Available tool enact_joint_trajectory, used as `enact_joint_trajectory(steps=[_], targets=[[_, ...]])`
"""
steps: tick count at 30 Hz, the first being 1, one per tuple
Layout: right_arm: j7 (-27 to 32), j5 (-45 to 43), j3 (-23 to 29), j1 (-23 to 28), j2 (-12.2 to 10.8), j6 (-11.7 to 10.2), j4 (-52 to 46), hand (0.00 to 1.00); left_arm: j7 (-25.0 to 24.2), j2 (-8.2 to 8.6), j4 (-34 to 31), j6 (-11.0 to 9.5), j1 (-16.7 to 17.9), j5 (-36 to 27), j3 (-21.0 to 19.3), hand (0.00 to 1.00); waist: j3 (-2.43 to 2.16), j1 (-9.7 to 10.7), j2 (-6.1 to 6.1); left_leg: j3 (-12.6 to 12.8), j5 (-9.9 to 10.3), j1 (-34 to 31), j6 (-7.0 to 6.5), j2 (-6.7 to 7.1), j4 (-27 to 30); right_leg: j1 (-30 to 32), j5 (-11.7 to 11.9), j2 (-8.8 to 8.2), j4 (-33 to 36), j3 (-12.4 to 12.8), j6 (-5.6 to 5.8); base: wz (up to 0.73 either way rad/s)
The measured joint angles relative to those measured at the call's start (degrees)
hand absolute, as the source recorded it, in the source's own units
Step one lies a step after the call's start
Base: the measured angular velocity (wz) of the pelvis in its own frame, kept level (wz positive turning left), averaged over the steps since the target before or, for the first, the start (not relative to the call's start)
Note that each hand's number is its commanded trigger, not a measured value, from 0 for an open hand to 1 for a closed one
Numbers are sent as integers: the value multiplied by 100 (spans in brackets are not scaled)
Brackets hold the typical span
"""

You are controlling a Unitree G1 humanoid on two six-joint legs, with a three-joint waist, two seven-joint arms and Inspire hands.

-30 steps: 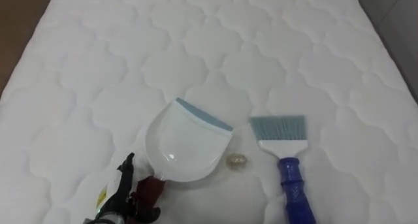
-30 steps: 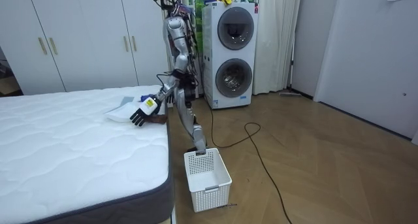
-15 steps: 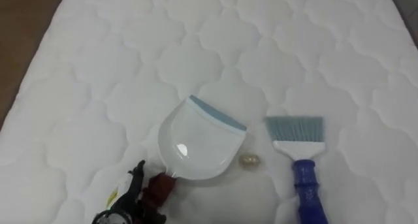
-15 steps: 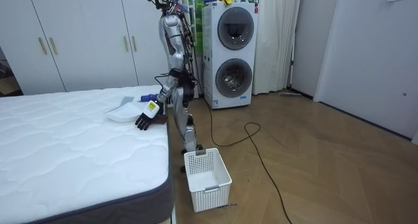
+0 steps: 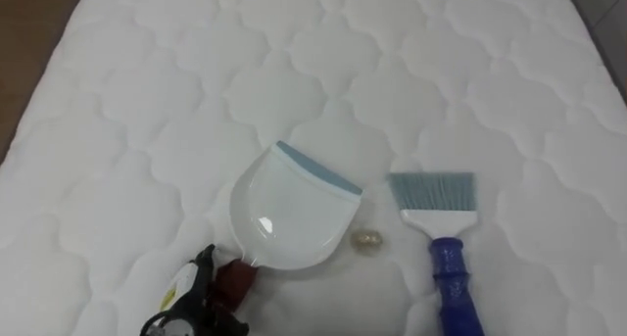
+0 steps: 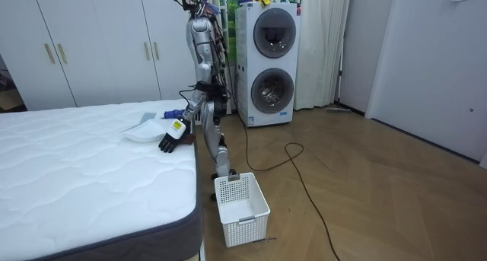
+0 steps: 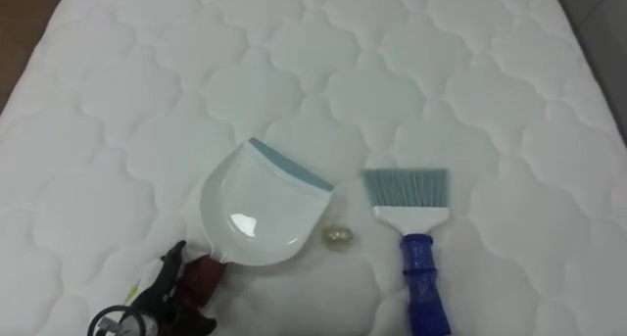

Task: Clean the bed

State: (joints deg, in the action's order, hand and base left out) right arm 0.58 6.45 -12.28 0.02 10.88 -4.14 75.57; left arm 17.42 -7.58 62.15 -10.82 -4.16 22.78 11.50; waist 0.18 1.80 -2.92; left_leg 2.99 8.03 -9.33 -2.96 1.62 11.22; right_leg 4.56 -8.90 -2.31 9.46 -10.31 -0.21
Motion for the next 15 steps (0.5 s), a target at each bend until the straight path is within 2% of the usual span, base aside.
enact_joint_trajectory(steps=[8,9,10,11,12,15], targets=[[2,1,-2,-69,5,49,6,0,106,32,40,4,-23,78,0,0,20,1,-5,18,-1,-15,-1,2,-25,52,0,-9,32,-1,0,-1],[2,1,-2,-69,5,49,7,0,110,32,45,8,-28,99,0,8,23,4,-6,18,-1,-16,-1,1,-26,54,0,-9,32,-1,0,0],[3,0,-2,-71,4,50,7,0,117,32,63,23,-42,166,0,49,28,5,-8,18,-1,-17,-1,0,-29,57,0,-8,32,-1,0,0],[3,2,-3,-78,4,51,6,0,121,32,83,36,-55,188,0,63,28,5,-8,12,-1,-22,-1,0,-30,57,0,-7,31,-2,0,0],[3,5,-6,-77,4,51,6,0,124,32,87,40,-61,198,0,98,29,8,-8,12,-1,-25,-1,0,-30,58,0,-7,30,-4,0,0],[-6,40,-80,-76,6,56,22,0,277,31,128,59,-128,266,-4,100,33,21,-19,2,-1,-67,-1,1,-27,92,0,-6,28,-16,0,0]])
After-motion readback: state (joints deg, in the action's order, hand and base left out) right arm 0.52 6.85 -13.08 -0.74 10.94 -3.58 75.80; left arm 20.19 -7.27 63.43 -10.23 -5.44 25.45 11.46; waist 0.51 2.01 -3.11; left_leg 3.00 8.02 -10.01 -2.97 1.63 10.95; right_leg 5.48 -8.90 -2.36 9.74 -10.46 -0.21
